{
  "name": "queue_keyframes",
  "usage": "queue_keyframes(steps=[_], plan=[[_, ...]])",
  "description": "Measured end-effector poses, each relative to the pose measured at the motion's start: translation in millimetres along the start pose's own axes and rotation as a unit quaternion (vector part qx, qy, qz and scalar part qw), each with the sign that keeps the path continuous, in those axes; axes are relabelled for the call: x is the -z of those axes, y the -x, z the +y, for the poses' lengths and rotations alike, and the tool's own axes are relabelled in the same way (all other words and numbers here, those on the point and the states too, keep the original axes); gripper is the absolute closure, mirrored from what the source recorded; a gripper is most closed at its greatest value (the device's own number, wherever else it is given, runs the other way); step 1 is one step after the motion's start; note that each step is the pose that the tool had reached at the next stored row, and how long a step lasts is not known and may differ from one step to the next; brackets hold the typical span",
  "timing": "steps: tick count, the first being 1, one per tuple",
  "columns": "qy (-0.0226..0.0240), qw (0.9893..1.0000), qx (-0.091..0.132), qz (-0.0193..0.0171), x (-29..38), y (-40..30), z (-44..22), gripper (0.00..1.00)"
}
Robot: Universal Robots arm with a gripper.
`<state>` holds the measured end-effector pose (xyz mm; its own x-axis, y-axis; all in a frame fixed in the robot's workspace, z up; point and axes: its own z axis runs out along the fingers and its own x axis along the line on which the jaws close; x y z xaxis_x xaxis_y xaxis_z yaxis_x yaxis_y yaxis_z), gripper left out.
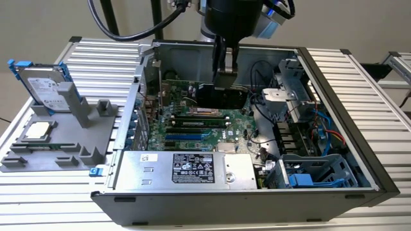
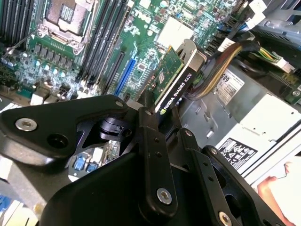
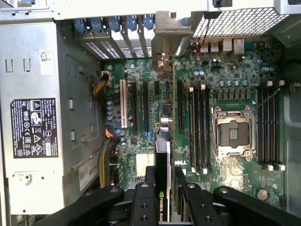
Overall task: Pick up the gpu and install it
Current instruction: 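Insert the gpu into the slot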
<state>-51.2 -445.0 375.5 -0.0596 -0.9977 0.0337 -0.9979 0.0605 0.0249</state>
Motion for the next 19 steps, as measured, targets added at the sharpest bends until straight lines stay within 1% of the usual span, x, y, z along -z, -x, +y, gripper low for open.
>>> queue_keyframes(steps=[9,19], plan=[[-0.0001,1.0000,0.000,0.0000,-4.8,1.1,0.0,1.00],[-0.0001,1.0000,0.000,0.0000,-7.4,8.1,0.3,1.00]])
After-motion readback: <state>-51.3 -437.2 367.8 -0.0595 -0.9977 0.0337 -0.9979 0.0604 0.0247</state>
